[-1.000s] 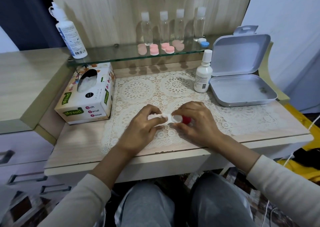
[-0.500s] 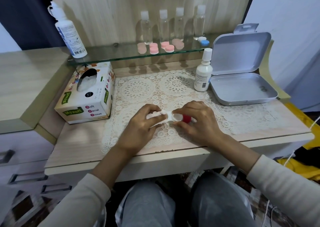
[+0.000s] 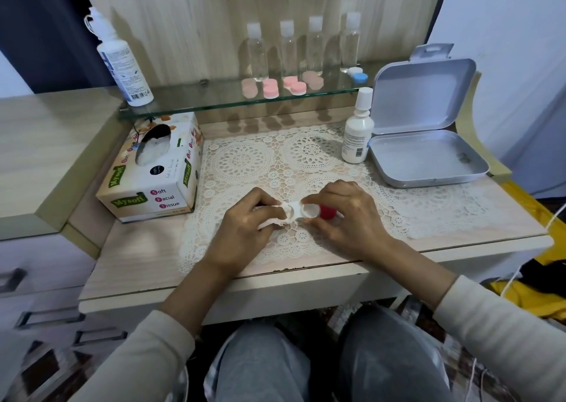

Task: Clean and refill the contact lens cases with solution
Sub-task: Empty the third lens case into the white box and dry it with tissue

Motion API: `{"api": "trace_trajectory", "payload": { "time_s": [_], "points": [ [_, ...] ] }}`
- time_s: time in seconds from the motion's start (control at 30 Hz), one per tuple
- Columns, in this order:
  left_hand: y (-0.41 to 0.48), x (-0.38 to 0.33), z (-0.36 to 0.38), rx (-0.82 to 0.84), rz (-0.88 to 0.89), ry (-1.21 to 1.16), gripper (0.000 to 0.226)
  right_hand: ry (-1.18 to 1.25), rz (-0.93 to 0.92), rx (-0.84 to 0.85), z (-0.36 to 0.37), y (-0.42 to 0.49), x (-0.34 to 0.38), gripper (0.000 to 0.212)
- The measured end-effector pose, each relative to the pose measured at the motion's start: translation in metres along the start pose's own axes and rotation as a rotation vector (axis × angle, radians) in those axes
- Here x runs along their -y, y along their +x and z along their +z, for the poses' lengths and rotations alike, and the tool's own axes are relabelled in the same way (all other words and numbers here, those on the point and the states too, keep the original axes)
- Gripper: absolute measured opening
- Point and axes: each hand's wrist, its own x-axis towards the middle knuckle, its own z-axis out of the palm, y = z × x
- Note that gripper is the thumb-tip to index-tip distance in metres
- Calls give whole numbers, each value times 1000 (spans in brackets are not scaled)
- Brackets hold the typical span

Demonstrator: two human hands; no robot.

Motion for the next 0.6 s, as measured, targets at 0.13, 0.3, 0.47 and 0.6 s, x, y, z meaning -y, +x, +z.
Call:
{"api": "trace_trajectory", "payload": {
  "time_s": [0.13, 0.3, 0.47, 0.6],
  "points": [
    [2, 0, 0, -29, -38, -37, 22, 15, 52, -18, -1, 0, 1, 25],
    [4, -9, -11, -82, -121, -77, 25, 45, 142, -80, -3, 1, 1, 26],
    [2, -30, -30, -49, -444, -324, 26, 82, 179, -90, -4, 4, -2, 26],
    [6, -36, -31, -28, -596, -583, 15, 91, 104, -105, -8, 9, 7, 29]
  ]
}}
